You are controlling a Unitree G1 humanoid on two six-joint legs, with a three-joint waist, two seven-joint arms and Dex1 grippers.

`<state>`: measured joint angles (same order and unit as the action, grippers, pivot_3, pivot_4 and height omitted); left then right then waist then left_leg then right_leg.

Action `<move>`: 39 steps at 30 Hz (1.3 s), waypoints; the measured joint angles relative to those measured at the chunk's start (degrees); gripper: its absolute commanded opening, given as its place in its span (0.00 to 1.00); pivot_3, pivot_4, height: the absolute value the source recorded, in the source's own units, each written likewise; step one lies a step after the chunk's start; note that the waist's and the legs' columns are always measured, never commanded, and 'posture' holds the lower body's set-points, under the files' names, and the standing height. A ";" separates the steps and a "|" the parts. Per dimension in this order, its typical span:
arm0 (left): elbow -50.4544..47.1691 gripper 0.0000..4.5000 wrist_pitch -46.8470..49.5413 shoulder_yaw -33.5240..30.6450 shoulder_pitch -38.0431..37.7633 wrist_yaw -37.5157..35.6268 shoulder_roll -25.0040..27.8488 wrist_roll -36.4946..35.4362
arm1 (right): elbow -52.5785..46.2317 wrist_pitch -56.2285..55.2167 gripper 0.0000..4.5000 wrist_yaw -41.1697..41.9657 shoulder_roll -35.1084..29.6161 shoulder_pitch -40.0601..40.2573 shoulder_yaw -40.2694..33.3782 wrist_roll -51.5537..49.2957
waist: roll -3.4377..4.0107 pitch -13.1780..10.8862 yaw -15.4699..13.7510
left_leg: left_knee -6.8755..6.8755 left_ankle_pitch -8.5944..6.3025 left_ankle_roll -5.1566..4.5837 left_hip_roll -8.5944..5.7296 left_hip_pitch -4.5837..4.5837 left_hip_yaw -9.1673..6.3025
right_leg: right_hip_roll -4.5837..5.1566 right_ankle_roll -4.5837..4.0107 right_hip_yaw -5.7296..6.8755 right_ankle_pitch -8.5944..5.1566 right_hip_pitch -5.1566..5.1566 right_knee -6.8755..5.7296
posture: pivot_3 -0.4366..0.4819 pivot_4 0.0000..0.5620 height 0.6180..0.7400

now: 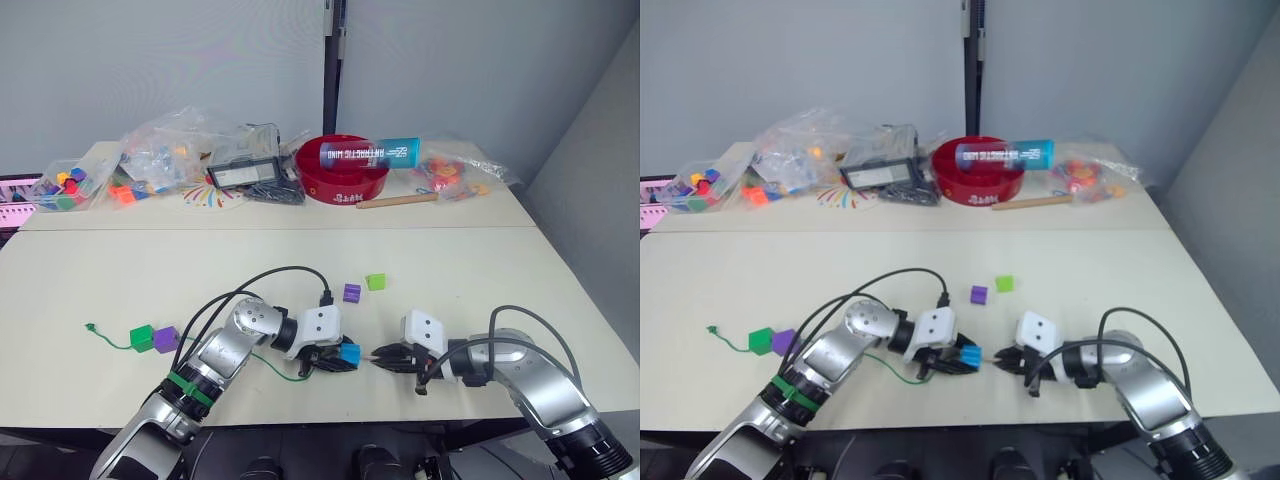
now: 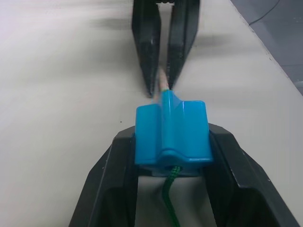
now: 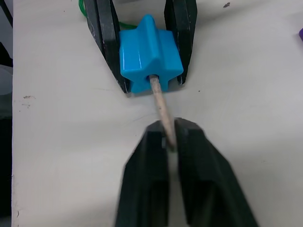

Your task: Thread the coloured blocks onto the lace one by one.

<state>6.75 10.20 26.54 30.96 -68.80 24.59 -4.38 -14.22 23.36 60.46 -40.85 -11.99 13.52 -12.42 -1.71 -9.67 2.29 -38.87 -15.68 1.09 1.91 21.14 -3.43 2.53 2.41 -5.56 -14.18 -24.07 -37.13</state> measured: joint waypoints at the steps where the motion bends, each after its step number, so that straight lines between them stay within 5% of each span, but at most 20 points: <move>1: 0.00 0.30 0.00 0.01 0.00 -0.02 -0.01 0.01 | 0.10 -0.10 0.00 0.00 0.00 -0.01 0.00 0.00 | 0.01 0.00 0.01 | 0.00 0.00 0.00 -0.01 0.00 0.00 | 0.00 0.00 -0.01 0.00 0.00 -0.01 | 0.48 0.27 1.00; 7: -1.87 0.30 0.63 -1.09 -1.15 -0.48 2.34 -0.56 | 0.35 -0.74 0.00 0.31 -0.02 -0.49 0.33 0.47 | 0.00 0.00 0.30 | 0.02 0.00 0.00 0.01 0.00 0.00 | -0.01 0.00 -0.01 0.00 -0.03 -0.02 | 0.48 0.27 1.00; 13: -5.67 0.30 -1.27 -10.48 -9.44 -5.86 16.97 -5.87 | 1.46 -0.85 0.00 0.86 -0.88 -2.24 0.53 1.00 | 0.02 -0.01 0.87 | 0.06 0.00 0.00 0.07 -0.05 0.00 | -0.04 -0.02 -0.01 0.00 -0.07 -0.06 | 0.48 0.27 1.00; 17: 3.66 0.30 -11.14 -16.79 -11.48 -10.78 25.85 -7.06 | 2.56 -1.72 0.00 1.91 -1.07 -3.33 0.65 1.10 | 0.04 -0.02 0.90 | 0.09 0.00 0.00 0.08 -0.09 0.03 | -0.04 -0.04 0.02 0.00 -0.06 -0.05 | 0.48 0.27 1.00; 25: 34.56 0.30 -33.04 -21.16 -5.73 -15.51 33.01 -5.78 | 3.86 -3.57 0.00 3.68 -1.07 -4.98 1.61 1.98 | 0.17 0.02 1.78 | 0.17 -0.01 -0.01 0.11 -0.23 0.08 | -0.10 -0.12 0.01 0.04 -0.05 -0.11 | 0.48 0.27 1.00; 34: 41.65 0.30 -38.00 -22.69 -3.96 -17.11 32.97 -4.47 | 4.56 -4.07 0.00 4.29 -0.63 -5.08 1.66 2.17 | 0.44 0.14 1.76 | 0.16 0.00 -0.01 0.11 -0.23 0.12 | -0.09 -0.11 -0.03 0.03 -0.07 -0.23 | 0.48 0.27 1.00; 36: 40.07 0.53 -35.13 -23.51 -4.42 -18.39 32.24 -5.56 | 4.56 -4.07 0.00 4.30 -0.62 -5.08 1.69 2.19 | 0.45 0.13 1.64 | 0.13 -0.01 -0.01 0.11 -0.16 0.12 | -0.08 -0.10 -0.02 0.03 -0.10 -0.22 | 0.48 0.27 1.00; 39: 35.89 0.74 -30.75 -23.88 -5.73 -20.88 31.67 -7.32 | 4.56 -4.07 0.00 4.30 -0.36 -5.08 1.85 2.22 | 0.41 0.11 1.53 | 0.09 -0.01 -0.01 0.11 -0.01 0.09 | -0.07 -0.09 0.00 0.03 -0.19 -0.19 | 0.48 0.27 1.00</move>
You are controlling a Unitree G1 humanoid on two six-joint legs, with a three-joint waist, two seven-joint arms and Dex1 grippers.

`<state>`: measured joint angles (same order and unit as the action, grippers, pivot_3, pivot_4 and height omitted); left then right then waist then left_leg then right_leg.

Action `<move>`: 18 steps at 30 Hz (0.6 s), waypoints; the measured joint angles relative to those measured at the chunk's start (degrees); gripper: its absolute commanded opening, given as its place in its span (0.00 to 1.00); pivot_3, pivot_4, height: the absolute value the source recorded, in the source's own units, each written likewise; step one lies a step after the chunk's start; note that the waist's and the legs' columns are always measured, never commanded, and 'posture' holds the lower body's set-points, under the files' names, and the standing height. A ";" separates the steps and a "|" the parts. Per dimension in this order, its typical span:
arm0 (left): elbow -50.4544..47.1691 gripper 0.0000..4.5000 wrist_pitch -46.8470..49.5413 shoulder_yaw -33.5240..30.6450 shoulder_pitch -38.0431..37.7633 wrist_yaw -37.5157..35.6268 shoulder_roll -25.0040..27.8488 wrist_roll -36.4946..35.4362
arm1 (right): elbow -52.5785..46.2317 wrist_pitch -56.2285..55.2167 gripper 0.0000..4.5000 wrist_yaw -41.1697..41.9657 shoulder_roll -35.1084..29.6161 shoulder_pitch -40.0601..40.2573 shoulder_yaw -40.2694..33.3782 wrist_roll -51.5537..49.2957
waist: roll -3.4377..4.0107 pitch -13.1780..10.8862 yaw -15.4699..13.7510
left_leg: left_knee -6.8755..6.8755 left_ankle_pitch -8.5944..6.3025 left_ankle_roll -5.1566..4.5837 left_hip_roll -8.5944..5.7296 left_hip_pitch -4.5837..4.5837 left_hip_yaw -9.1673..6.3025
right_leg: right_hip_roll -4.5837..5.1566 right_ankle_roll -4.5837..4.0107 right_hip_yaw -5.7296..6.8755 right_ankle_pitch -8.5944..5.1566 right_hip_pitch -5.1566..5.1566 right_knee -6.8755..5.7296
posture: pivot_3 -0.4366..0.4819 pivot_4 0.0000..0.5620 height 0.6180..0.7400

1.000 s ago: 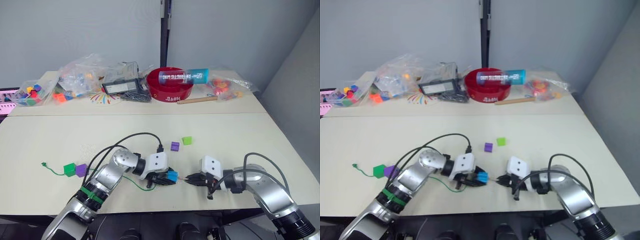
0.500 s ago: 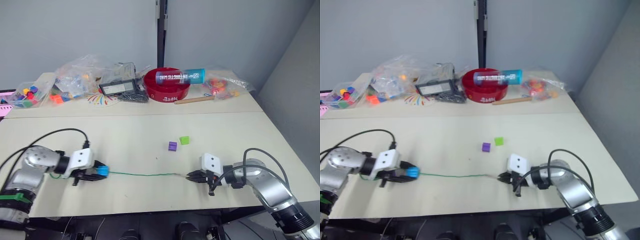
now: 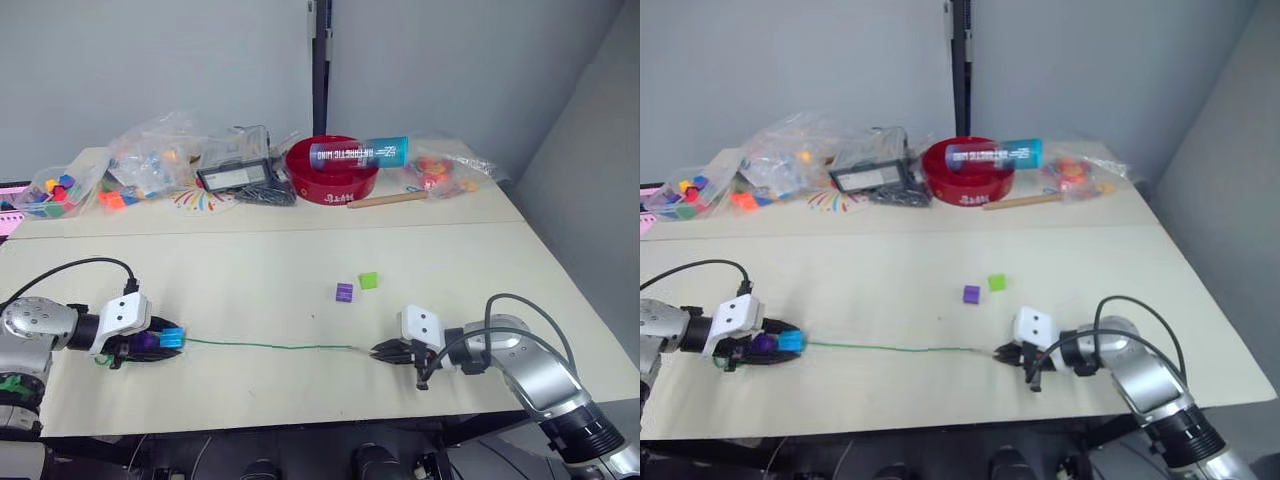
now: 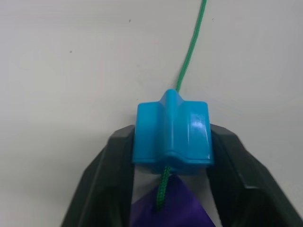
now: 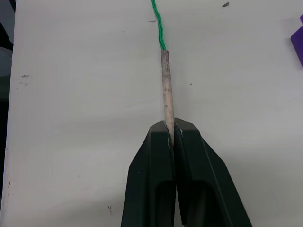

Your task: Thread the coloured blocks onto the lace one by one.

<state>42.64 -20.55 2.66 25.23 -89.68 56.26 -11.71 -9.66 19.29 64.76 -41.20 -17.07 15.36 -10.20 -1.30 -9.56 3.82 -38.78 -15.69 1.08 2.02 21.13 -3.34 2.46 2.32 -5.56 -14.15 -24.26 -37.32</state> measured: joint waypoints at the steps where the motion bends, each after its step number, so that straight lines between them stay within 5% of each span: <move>1: -1.51 0.82 1.37 -0.03 -0.52 -0.68 0.00 -0.30 | 0.00 0.00 0.00 0.01 0.04 0.00 0.08 0.00 | -0.01 -0.01 -0.02 | 0.00 0.00 0.00 0.00 0.01 -0.01 | 0.00 0.00 0.00 0.00 0.00 0.01 | 0.48 0.27 1.00; 2: -3.12 0.88 3.00 -0.05 -0.75 -1.19 0.03 -0.76 | 0.01 0.00 0.00 0.02 0.04 0.00 0.09 0.01 | -0.03 -0.02 -0.04 | 0.00 0.00 0.00 0.00 0.03 -0.01 | 0.00 0.00 0.01 0.00 -0.01 0.02 | 0.48 0.27 1.00; 9: -23.28 0.88 19.61 -0.49 -0.27 -1.45 2.66 -5.85 | 0.01 0.25 0.00 -0.02 0.86 -0.61 0.99 0.09 | -0.32 -0.19 -0.32 | -0.01 0.00 0.00 0.01 0.04 -0.03 | 0.01 0.00 0.02 0.00 0.01 0.07 | 0.48 0.27 1.00; 14: -40.61 0.88 29.65 2.09 -2.00 5.04 -5.11 -8.19 | -0.03 1.39 0.00 -1.25 3.47 -3.27 3.55 1.11 | -0.33 -0.19 -0.40 | -0.01 0.00 0.00 0.00 0.05 -0.05 | 0.02 0.02 0.02 0.01 0.02 0.09 | 0.48 0.27 1.00; 18: -47.00 0.88 33.27 8.03 -3.64 14.20 -16.15 -6.10 | -0.36 2.74 0.00 -2.04 5.09 -4.92 4.72 2.02 | -0.33 -0.19 -0.56 | -0.03 0.00 0.00 -0.02 0.06 -0.06 | 0.02 0.02 0.01 0.02 0.02 0.09 | 0.48 0.27 1.00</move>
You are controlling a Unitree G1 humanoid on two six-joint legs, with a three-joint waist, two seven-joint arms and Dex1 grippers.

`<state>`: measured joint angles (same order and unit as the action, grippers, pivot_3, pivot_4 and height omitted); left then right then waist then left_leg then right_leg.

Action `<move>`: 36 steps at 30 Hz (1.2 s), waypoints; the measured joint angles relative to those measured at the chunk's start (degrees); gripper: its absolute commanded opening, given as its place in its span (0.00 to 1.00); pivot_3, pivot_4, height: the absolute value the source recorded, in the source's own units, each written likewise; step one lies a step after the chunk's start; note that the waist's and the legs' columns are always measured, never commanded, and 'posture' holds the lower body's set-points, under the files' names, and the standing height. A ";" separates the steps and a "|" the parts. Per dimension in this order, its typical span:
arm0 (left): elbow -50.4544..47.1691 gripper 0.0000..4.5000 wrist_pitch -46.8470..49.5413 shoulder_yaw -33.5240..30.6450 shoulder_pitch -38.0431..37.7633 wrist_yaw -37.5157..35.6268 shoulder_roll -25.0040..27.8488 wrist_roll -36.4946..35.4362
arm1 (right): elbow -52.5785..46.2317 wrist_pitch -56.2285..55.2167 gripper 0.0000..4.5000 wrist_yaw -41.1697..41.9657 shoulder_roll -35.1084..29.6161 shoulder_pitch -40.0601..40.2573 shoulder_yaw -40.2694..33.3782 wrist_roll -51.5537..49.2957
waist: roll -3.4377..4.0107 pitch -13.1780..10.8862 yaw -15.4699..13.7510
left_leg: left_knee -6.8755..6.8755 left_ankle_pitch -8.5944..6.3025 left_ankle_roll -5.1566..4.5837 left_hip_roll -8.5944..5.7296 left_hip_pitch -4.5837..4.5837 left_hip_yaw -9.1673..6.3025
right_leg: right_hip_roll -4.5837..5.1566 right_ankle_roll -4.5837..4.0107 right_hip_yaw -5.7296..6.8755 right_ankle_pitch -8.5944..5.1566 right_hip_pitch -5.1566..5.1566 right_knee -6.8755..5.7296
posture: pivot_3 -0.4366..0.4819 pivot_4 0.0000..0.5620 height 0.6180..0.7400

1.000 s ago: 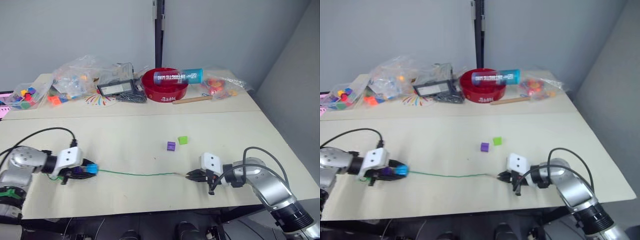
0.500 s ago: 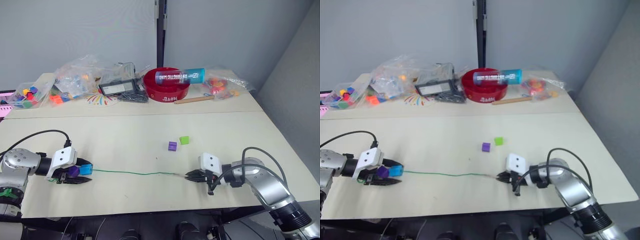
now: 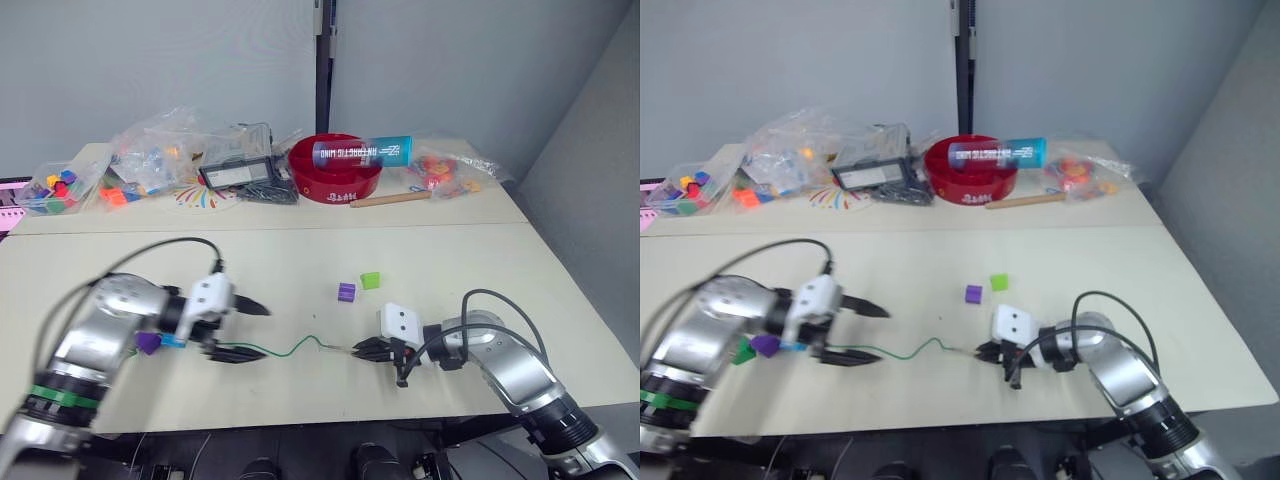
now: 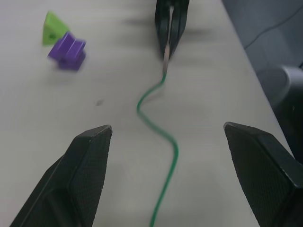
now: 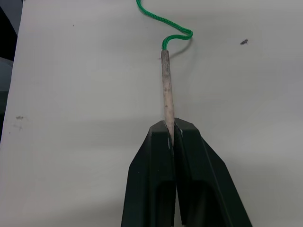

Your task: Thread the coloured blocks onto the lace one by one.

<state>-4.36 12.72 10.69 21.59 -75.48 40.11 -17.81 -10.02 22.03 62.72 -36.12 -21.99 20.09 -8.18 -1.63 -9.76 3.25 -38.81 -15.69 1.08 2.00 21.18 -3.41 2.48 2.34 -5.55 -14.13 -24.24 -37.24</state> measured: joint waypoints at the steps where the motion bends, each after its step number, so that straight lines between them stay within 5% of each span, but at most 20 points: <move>1: -0.44 0.88 0.01 1.47 -0.14 1.14 -1.27 0.71 | -0.33 0.13 0.00 -0.19 0.20 -0.21 0.16 0.12 | -0.01 -0.01 0.04 | 0.00 0.00 0.00 0.00 0.00 0.00 | -0.01 -0.01 0.00 0.00 0.00 0.00 | 0.48 0.27 1.00; 7: 1.50 0.88 -3.13 5.77 0.43 7.38 -6.88 7.30 | -0.73 1.32 0.00 -0.42 0.23 -0.24 0.79 0.26 | -0.01 0.00 -0.31 | -0.01 0.00 0.00 -0.03 -0.02 0.00 | 0.01 0.00 -0.01 0.01 0.03 0.03 | 0.48 0.27 1.00; 20: 4.12 0.01 -4.83 6.38 0.41 6.88 -7.59 8.62 | -1.31 1.94 0.00 -0.58 0.18 -0.24 0.92 0.26 | -0.01 0.00 -0.72 | -0.01 0.00 0.00 -0.03 -0.01 0.01 | 0.02 0.00 0.00 0.01 0.04 0.04 | 0.48 0.27 1.00; 31: 4.12 0.01 -4.60 6.25 0.42 6.75 -7.68 8.51 | -1.31 1.97 0.00 -0.31 0.10 -0.24 1.08 0.25 | -0.01 0.00 -0.72 | -0.01 0.00 0.00 -0.03 -0.01 0.00 | 0.03 0.01 0.00 0.01 0.04 0.04 | 0.48 0.27 1.00; 36: 4.06 0.00 -4.00 6.06 0.38 6.37 -7.37 7.85 | -3.31 5.64 0.36 -1.62 0.93 0.56 -1.35 -2.67 | -0.01 0.00 -0.75 | -0.01 0.00 0.00 -0.03 -0.01 0.00 | 0.03 0.01 0.00 0.01 0.04 0.04 | 0.48 0.27 1.00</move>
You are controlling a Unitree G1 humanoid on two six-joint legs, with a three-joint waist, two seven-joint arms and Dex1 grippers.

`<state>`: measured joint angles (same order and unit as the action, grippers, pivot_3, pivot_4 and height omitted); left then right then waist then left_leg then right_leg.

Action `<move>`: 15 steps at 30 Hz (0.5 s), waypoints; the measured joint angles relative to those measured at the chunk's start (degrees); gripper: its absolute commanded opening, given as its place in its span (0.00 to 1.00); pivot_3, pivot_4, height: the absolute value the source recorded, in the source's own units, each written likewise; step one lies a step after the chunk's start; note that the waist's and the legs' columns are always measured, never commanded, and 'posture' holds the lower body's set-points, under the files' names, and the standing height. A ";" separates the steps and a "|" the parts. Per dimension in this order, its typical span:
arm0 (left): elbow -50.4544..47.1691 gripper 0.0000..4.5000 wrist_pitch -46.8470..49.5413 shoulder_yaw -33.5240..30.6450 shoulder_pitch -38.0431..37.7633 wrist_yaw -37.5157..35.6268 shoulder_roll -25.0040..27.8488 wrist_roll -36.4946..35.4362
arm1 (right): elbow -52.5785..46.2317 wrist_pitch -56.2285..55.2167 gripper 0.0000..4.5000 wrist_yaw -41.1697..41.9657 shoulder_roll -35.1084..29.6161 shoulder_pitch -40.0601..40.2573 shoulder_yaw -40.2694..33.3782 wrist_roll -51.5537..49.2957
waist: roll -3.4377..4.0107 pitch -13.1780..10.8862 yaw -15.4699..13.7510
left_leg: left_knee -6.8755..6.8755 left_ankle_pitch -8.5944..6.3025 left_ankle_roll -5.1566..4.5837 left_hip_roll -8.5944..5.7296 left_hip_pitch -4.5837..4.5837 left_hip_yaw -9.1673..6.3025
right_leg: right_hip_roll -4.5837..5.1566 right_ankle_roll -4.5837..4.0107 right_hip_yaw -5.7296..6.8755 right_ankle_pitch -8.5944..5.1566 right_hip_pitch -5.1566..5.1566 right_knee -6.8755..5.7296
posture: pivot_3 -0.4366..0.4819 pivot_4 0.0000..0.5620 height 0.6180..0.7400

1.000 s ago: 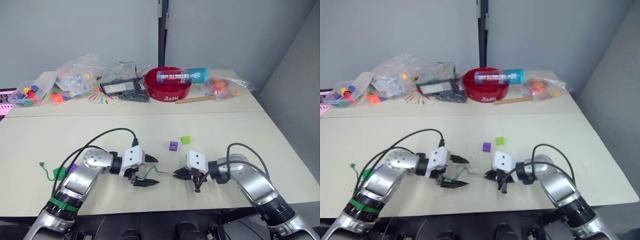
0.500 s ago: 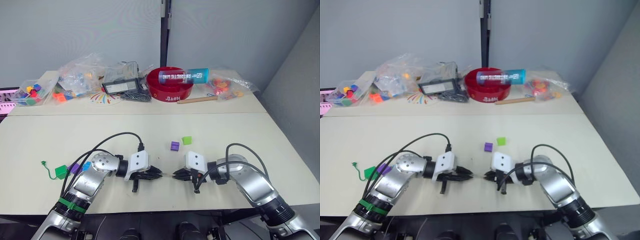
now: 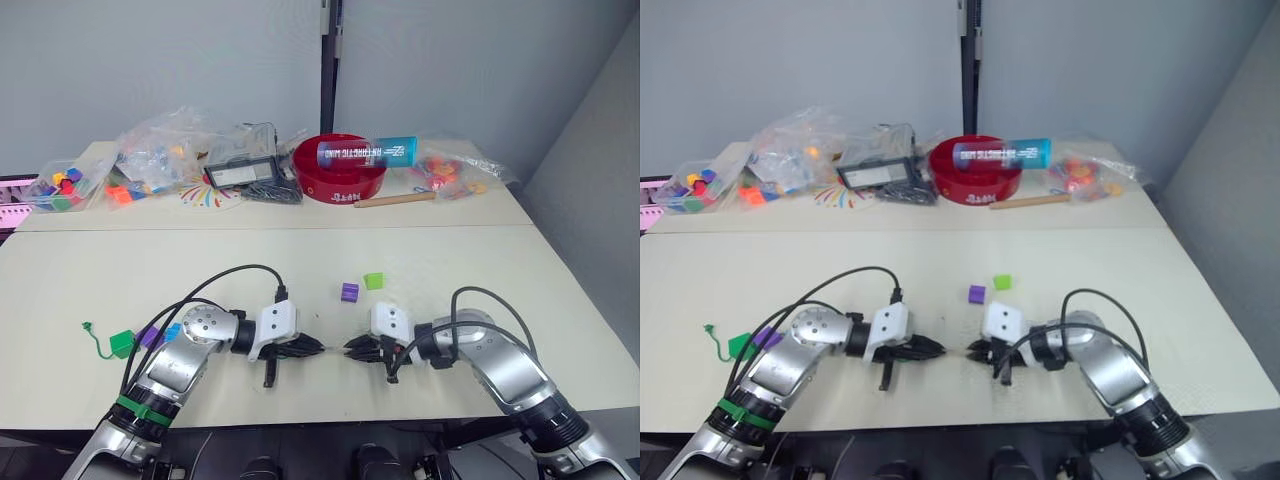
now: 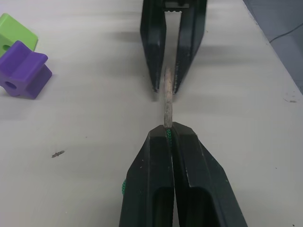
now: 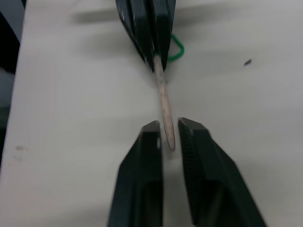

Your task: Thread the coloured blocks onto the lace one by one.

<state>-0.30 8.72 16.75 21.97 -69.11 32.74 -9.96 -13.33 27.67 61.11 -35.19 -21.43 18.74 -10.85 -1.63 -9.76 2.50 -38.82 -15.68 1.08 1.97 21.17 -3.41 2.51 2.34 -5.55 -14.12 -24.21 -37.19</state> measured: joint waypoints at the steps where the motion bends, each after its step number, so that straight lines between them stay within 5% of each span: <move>1: -0.02 0.00 0.01 -0.06 -0.11 -0.10 0.29 -0.20 | -0.89 0.83 0.45 -0.16 -0.05 0.63 -1.37 -1.27 | 0.00 0.00 -0.04 | 0.00 0.00 0.00 0.00 0.00 -0.01 | 0.00 0.00 0.00 0.00 0.01 0.00 | 0.48 0.27 1.00; 7: -0.29 0.00 0.05 -1.27 -1.32 -0.19 1.54 -0.96 | -1.31 5.08 0.89 -6.77 1.21 4.08 -11.97 -5.63 | 0.00 0.00 -0.08 | 0.00 0.00 0.00 0.00 -0.01 0.01 | 0.01 0.00 0.00 0.00 0.02 0.01 | 0.48 0.27 1.00; 15: -1.15 0.00 0.12 -1.89 -2.43 -0.16 2.07 -1.27 | 3.57 4.12 0.89 -29.01 13.10 4.65 -17.68 -0.06 | 0.01 0.01 0.09 | 0.05 0.00 0.00 0.01 0.00 0.01 | 0.01 0.00 -0.02 0.00 -0.03 -0.01 | 0.48 0.27 1.00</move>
<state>-1.45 8.84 14.86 19.55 -69.27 34.81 -11.23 -9.76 31.79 32.10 -22.09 -16.78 1.06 -10.91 -1.62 -9.76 2.60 -38.77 -15.68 1.09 1.97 21.17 -3.40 2.52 2.34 -5.56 -14.12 -24.23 -37.20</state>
